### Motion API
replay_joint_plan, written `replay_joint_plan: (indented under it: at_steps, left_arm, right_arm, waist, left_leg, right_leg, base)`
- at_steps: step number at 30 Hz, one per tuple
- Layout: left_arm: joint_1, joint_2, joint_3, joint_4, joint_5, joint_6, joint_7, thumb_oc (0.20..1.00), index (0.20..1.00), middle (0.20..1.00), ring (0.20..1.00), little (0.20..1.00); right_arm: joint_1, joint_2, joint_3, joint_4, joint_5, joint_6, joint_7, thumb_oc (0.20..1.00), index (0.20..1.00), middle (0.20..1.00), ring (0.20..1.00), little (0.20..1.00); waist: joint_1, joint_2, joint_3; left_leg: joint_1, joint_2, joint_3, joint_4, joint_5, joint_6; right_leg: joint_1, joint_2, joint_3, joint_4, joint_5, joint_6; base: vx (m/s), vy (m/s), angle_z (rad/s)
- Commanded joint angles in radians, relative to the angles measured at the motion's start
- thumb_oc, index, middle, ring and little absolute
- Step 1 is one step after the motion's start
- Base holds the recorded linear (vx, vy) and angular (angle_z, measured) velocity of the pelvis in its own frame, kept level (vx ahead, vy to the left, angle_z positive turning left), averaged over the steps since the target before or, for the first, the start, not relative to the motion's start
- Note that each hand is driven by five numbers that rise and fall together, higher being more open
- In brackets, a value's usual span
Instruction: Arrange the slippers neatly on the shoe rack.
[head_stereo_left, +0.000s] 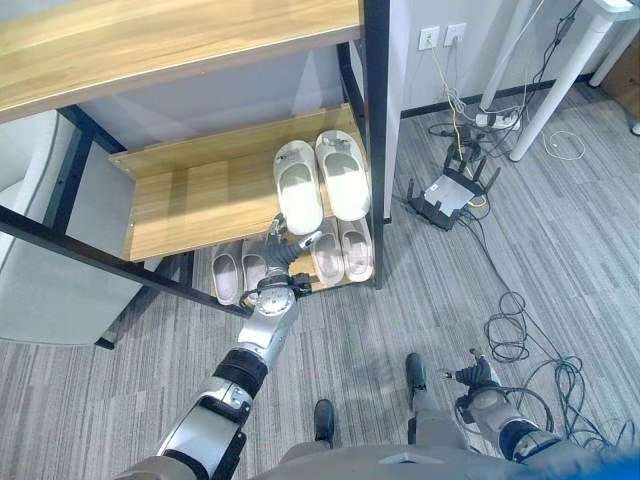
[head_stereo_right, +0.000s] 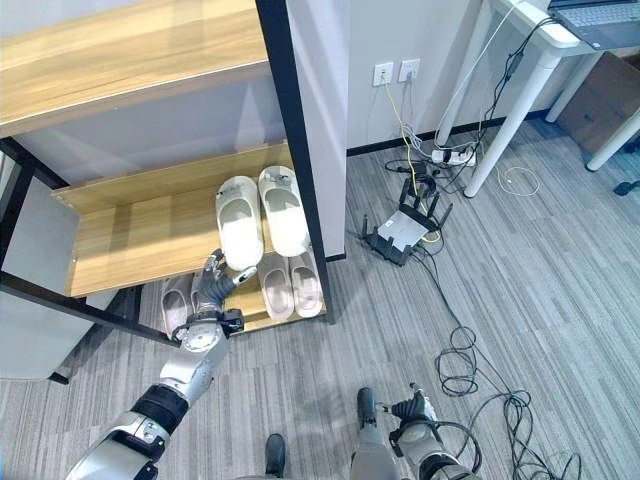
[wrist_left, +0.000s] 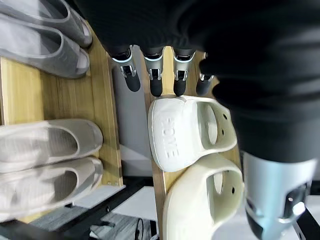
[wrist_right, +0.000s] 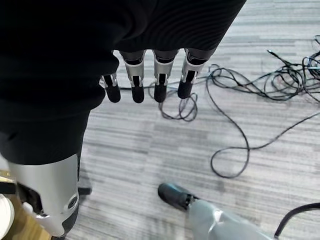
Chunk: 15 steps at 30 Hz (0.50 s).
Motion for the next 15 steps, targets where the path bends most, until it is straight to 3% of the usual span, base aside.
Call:
replay_joint_plan:
  at_steps: [1,14,15]
  left_arm:
    - [-0.136,0.013,0.019,0.019,-0.033,-0.052,0.007,1.000,1.000,1.000,1.000,1.000]
    - [-0.135,0.012,0.024,0.045,-0.013,-0.038,0.024,1.000,1.000,1.000,1.000,1.000]
    - [-0.132,0.029,0.031,0.044,0.036,-0.032,0.042,1.000,1.000,1.000,1.000,1.000]
  right_arm:
    - [-0.076,-0.001,0.019,0.021,-0.003,-0.003,-0.012,1.000,1.000,1.000,1.000,1.000]
    - [-0.067,0.008,0.018,0.030,0.006,0.000,-0.016,1.000,1.000,1.000,1.000,1.000]
    - [-0.065,0.008,0.013,0.030,0.007,-0.003,-0.014,1.000,1.000,1.000,1.000,1.000]
  waist:
    - [-0.001,0.009,0.025]
    - [-0.002,0.001,0.019]
    - [0.001,-0.002,0.019]
  left_leg:
    - [-0.017,-0.014,-0.016,0.007,-0.025,0.006]
    - [-0.001,-0.009,-0.013,0.007,-0.030,0.005]
    - [0.006,-0.008,-0.016,0.007,-0.030,0.005]
  right_leg:
    - [0.106,-0.019,-0.028,0.008,-0.136,0.073]
    - [0.123,-0.013,-0.028,0.008,-0.143,0.071]
    - [0.133,-0.013,-0.030,0.008,-0.145,0.070]
  base:
    - [0.00,0.000,0.00]
    - [0.00,0.000,0.00]
    - [0.00,0.000,0.00]
